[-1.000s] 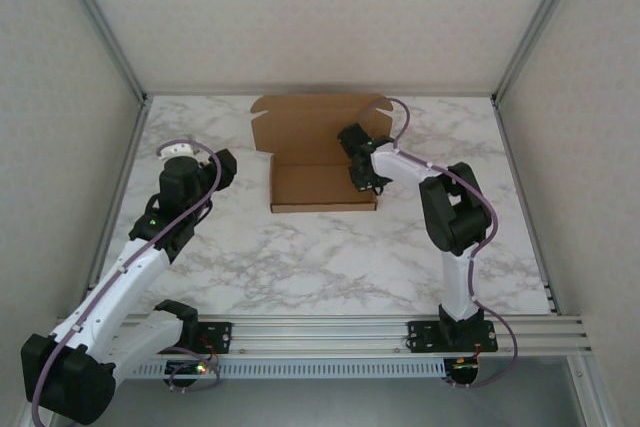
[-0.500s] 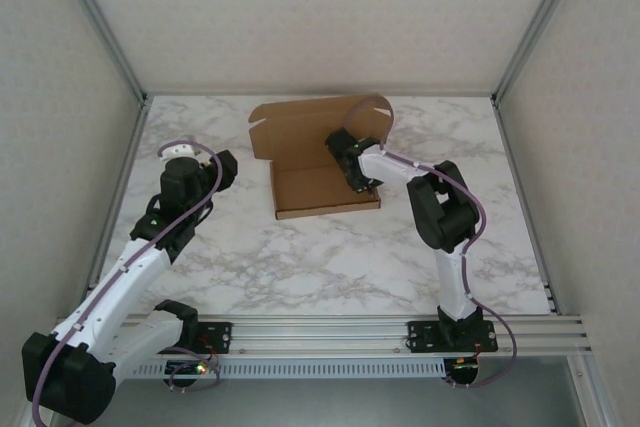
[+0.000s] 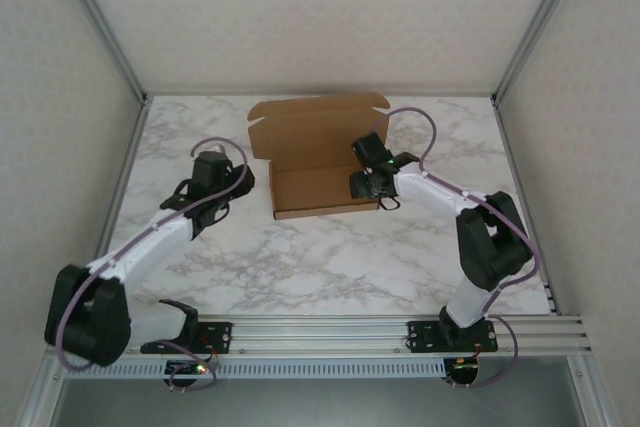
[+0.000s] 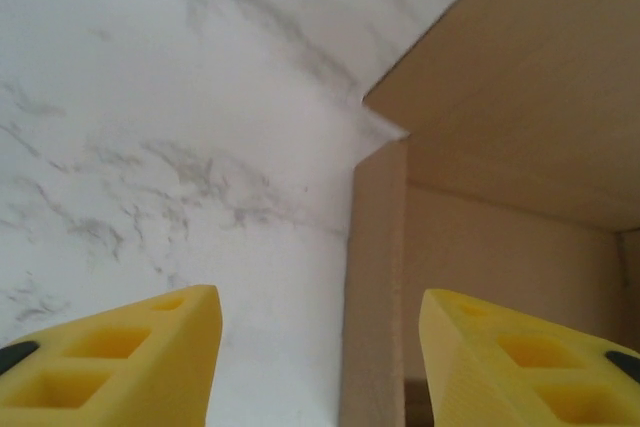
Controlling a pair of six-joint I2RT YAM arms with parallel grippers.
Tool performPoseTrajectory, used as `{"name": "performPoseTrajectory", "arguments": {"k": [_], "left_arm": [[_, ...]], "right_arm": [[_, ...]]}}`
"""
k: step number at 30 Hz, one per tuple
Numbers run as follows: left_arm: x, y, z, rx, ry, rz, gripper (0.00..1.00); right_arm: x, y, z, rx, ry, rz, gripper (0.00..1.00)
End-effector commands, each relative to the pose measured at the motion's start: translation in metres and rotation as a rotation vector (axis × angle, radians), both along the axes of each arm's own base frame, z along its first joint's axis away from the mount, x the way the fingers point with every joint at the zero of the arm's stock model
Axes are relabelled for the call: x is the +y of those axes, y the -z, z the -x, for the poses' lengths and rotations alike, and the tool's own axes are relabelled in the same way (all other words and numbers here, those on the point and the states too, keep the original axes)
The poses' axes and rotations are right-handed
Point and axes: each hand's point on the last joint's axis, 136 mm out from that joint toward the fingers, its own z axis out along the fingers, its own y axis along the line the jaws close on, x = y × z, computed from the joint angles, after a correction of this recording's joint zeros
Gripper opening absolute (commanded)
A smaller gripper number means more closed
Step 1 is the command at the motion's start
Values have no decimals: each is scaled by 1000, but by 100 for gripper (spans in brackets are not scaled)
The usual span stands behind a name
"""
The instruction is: Fold the paper box
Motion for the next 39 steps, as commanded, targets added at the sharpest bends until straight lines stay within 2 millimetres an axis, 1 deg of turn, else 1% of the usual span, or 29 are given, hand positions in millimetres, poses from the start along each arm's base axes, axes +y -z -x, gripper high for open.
{"name": "performPoseTrajectory", "arguments": {"k": [1,5,8,13,15,18,23,26,28,34,39], "left_arm": [[-22,4,-12,38,61,-6,56],[-39,19,-22,73,82,-26,56],[-48,36,-30,112,86,-62,55],[-61,62,-38,159,84,-95,52],[-65,73,-39,181,89,-110,50],[-67,81,-41,192,88,-144,43],[-76,83,-48,188,110,-210,27],[-83,83,-51,188,131,-275,21],[-89,84,-52,188,152,-317,19],[-103,99,-49,219,223,-477,16],[-103,104,-48,220,234,-621,15]], "right_arm": [[-3,-2,-5,-24,48,-65,63],[-5,10,-15,-9,49,-39,62],[-6,17,-24,-9,52,-12,61],[-9,27,-34,2,53,51,56],[-11,30,-36,6,54,71,53],[-11,34,-38,12,49,83,47],[-2,35,-38,25,32,49,35],[3,36,-37,37,22,33,29],[6,38,-36,46,13,27,27],[18,44,-31,67,-23,30,24],[21,43,-30,66,-30,41,24]]}}
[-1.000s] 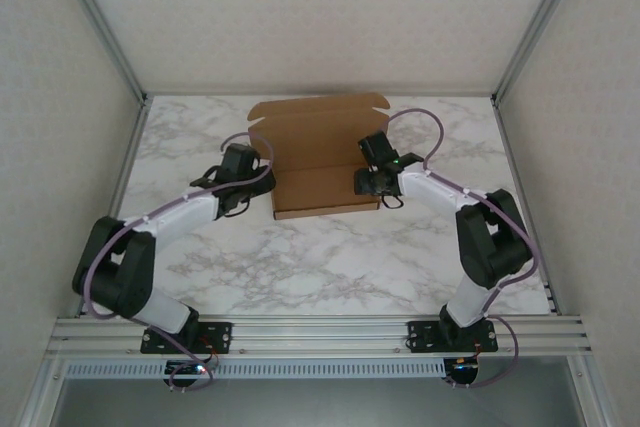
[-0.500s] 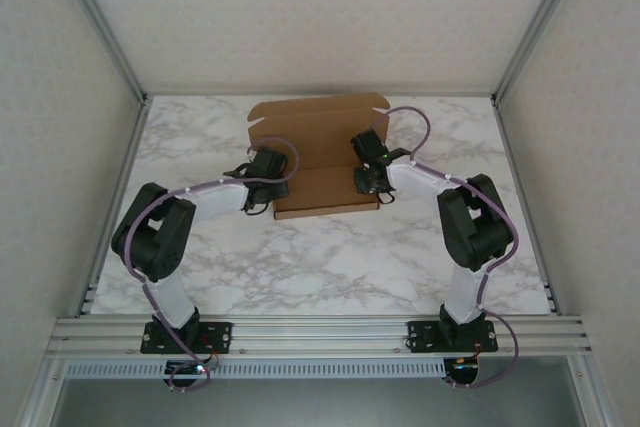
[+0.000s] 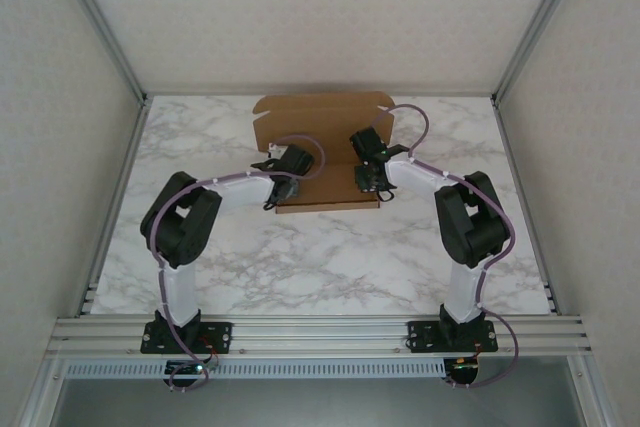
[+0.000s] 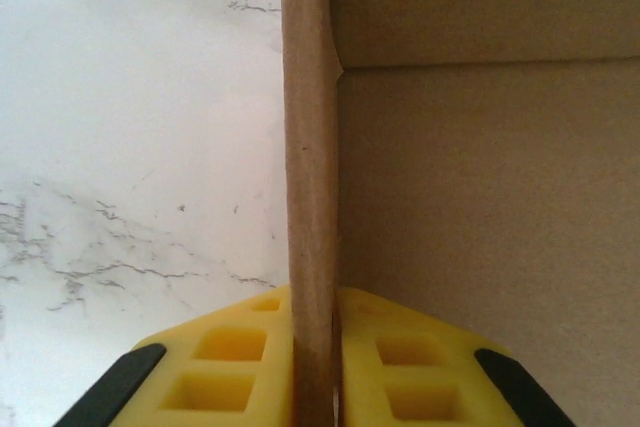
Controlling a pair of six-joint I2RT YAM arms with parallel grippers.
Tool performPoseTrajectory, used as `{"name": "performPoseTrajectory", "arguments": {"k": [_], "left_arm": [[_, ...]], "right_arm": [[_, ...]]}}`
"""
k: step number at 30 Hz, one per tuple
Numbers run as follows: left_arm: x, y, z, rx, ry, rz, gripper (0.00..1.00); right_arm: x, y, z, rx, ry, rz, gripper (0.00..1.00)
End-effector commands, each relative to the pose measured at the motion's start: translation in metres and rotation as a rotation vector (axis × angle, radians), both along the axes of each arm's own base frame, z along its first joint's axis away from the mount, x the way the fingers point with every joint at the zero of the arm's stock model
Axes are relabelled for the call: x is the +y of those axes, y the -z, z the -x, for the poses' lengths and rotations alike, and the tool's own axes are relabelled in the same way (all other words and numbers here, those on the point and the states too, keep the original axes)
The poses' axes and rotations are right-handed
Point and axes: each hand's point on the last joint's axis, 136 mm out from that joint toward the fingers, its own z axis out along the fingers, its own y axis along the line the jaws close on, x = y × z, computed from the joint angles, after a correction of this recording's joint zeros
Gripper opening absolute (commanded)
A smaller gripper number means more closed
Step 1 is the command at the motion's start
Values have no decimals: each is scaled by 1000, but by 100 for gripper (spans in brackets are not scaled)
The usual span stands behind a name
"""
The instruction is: Fold the paper box
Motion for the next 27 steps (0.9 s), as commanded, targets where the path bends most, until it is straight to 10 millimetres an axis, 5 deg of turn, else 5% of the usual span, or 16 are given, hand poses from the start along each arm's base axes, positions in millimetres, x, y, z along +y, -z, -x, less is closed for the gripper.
{"name": "performPoseTrajectory", "arguments": {"k": [1,16,21,27], "left_arm": [[-20,8,8,30,94,-96,14],[-6,14,12,26,112,-289,18],[-1,-8,10,-37,80,-167,37],[-1,-73,7,-230,77,-46,61]], "right_arm": [[28,4,7,27,-69,-44,24],[25,-2,13,23,-58,-24,31],[19,-20,13,-14,-36,-62,41],[4,-52,16,-115,-17,-103,54]]}}
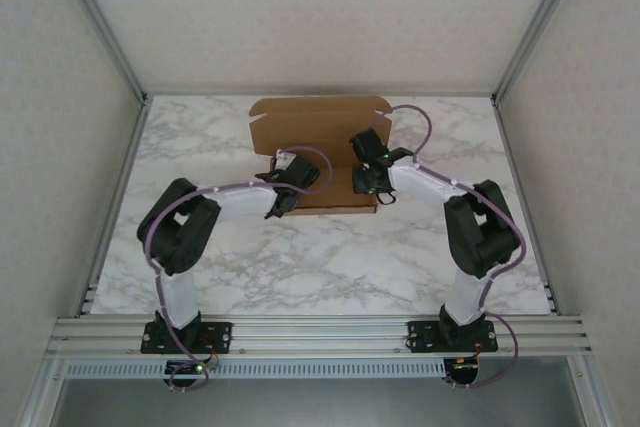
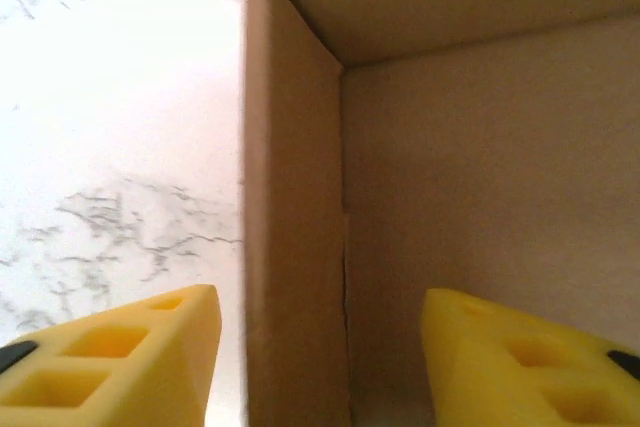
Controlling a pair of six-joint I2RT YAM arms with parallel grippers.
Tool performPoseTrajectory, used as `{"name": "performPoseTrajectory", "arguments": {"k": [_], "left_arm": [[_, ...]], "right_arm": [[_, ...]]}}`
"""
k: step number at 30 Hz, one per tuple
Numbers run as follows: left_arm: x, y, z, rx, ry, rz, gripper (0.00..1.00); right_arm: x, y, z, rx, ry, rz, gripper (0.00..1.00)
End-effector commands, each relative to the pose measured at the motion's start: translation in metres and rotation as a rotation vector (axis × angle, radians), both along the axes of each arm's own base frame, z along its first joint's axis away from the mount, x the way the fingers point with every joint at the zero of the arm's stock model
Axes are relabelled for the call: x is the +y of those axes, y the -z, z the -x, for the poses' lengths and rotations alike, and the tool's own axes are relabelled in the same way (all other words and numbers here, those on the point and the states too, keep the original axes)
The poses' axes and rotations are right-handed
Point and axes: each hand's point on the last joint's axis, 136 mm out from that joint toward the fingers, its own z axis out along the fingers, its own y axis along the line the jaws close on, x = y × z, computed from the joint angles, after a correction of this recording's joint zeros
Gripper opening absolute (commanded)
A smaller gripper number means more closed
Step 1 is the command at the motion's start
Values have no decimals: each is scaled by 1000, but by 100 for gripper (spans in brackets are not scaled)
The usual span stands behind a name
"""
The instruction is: Fold the paper box
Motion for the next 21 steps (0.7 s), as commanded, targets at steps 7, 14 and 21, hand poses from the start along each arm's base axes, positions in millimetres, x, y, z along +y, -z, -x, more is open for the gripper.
{"name": "performPoseTrajectory", "arguments": {"k": [7,14,21], "left_arm": [[-7,-114,-1,-326,81,275,64],[21,-212,21,-668,120,338,75],[60,-273,8,-932,64,371,75]], "right_arm": [[0,-88,9,-271,-65,-184,73],[-4,-182,7,-586,-142,-289,75],[-20,-219,-16,-681,-199,-139,75]]}}
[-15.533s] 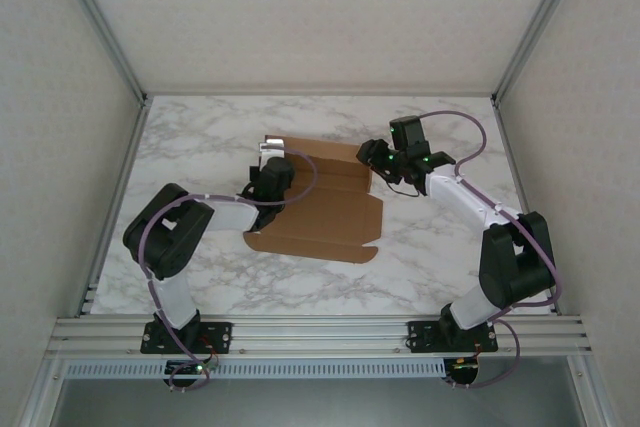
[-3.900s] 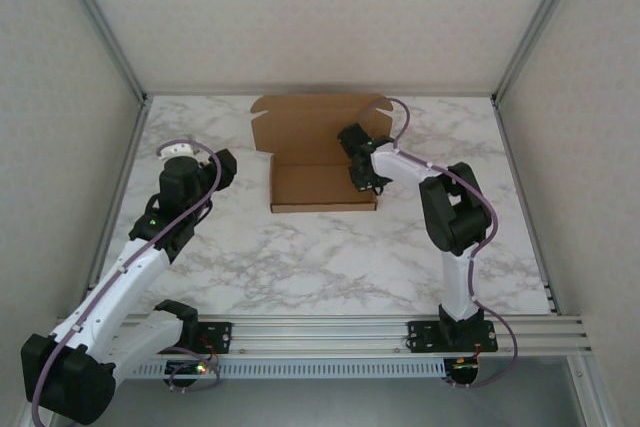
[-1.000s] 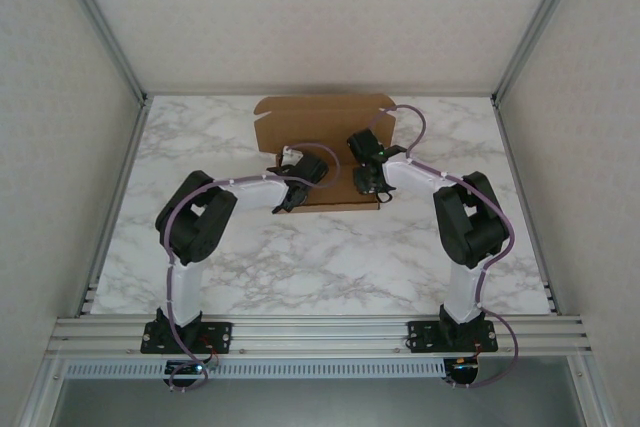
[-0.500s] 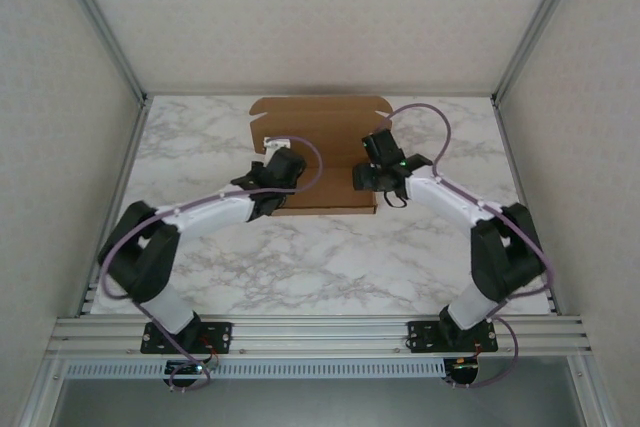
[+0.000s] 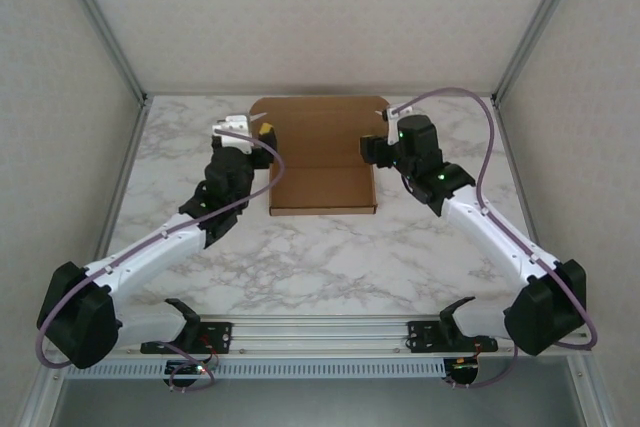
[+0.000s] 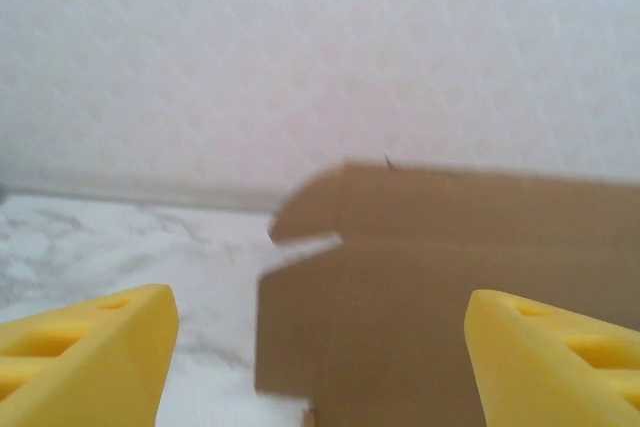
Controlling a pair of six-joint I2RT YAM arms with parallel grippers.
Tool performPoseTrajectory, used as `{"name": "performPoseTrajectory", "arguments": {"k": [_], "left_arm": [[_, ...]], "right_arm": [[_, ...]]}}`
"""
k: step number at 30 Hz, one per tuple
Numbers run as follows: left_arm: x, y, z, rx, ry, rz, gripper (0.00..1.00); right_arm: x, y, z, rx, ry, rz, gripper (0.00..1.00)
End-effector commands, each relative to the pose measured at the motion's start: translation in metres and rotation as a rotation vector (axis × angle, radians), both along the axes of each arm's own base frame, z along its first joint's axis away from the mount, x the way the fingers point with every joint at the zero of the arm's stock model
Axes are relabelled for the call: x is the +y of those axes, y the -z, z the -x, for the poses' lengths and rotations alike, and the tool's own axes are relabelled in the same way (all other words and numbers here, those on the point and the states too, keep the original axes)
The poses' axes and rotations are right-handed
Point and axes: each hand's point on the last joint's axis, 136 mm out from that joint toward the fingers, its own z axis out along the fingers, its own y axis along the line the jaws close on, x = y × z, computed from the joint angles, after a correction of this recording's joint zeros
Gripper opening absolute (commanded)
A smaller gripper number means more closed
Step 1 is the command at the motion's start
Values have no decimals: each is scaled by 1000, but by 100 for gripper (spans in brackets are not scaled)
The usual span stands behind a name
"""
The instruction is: Fold the paper box
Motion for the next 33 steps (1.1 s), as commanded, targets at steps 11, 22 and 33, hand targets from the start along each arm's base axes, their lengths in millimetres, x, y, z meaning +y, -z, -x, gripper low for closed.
{"name": "performPoseTrajectory", "arguments": {"k": [11,22,33], "left_arm": [[86,-3,-46,-120,45,140,91],[26,49,-60,-71,527,-10,84],[12,91,-96,72,597,-56,70]], "right_arm": [[-22,-26,-39,-294,-261,55,81],[-31,25,-77,-216,-409,-25,83],[-20,50,-115,-103,-458,-66,79]]}}
